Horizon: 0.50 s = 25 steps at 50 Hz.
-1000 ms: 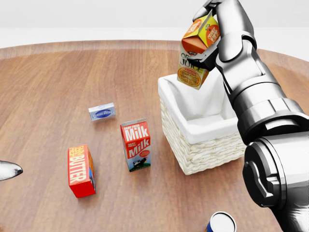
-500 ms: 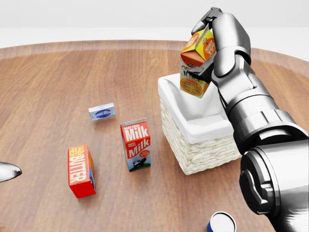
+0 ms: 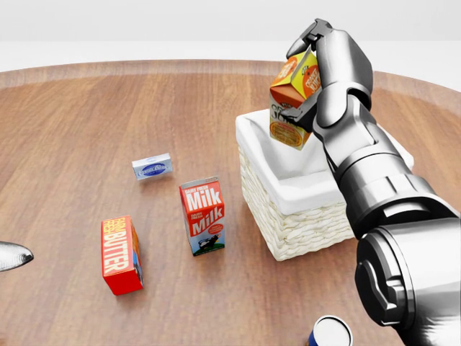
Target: Pick up the orange juice, and put it in the basket.
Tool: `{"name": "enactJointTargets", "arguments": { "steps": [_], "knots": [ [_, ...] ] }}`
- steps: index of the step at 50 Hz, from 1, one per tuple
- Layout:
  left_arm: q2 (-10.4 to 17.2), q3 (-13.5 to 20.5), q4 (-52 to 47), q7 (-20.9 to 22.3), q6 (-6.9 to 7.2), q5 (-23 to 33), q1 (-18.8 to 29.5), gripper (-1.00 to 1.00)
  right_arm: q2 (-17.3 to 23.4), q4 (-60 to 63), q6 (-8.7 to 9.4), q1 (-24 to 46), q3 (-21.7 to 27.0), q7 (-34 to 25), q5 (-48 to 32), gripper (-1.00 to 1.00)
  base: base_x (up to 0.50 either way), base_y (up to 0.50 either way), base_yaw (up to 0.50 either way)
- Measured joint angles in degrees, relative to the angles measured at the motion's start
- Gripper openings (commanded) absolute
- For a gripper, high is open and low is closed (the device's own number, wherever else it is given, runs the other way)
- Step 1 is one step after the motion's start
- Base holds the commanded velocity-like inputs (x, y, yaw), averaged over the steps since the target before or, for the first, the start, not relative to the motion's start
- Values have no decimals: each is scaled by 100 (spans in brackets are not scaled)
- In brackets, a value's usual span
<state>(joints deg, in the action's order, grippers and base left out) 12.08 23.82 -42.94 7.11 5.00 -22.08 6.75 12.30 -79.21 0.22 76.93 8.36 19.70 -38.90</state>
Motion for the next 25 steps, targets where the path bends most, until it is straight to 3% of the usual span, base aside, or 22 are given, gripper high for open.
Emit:
{"name": "enactJointTargets", "arguments": {
  "steps": [25],
  "knots": [
    [9, 8, 1, -20, 0, -30, 9, 100, -61, -23, -133, -242, 110, 190, 83, -100, 0, 0, 0]
  ]
}}
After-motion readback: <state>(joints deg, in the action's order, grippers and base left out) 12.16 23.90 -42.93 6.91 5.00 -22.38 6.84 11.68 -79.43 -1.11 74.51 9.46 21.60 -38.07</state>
